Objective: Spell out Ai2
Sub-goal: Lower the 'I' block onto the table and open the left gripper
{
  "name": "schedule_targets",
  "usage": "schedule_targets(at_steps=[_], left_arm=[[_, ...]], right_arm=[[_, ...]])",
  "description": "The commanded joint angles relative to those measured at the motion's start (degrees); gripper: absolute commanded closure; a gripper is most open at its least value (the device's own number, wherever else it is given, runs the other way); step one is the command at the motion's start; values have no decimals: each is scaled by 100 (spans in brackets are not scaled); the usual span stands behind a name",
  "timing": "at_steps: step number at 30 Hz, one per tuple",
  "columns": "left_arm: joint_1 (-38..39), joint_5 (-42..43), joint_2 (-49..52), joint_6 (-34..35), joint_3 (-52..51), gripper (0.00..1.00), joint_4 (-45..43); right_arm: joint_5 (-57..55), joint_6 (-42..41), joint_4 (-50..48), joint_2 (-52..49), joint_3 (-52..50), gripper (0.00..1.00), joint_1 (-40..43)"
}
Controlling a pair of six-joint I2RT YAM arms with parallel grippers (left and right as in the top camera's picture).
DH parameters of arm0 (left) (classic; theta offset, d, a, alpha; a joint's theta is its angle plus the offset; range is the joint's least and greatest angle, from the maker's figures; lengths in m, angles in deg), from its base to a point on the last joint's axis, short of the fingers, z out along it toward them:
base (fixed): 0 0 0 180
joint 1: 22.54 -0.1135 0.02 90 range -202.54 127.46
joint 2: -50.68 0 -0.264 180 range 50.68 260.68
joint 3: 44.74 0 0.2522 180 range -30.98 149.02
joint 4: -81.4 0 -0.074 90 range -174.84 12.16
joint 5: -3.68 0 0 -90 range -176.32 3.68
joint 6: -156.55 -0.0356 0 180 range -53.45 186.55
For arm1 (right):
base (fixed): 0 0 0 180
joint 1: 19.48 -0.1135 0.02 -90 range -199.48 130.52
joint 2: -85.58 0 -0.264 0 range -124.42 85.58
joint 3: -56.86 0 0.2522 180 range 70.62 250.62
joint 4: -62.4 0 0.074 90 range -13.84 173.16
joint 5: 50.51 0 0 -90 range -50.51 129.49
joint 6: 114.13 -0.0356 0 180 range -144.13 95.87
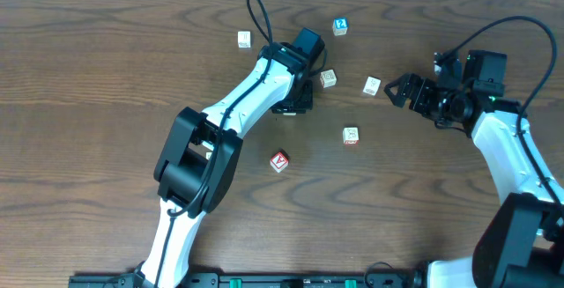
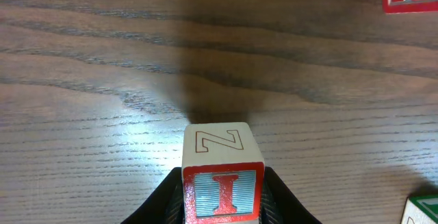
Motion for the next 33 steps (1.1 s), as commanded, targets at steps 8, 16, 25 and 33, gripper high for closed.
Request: schedule_targets(at_steps=[8,16,25,33], left_arm=[[-9,-31,151,306,122,94,24],[-9,-28,170,328,94,94,17],[-9,-188,175,321,46,94,13],[-9,-175,175,321,-7,94,-37]], right_arm=[[44,85,70,-22,125,1,42],[44,83,87,-22,125,1,42],[44,83,87,-22,125,1,42],[42,85,83,-22,125,1,42]])
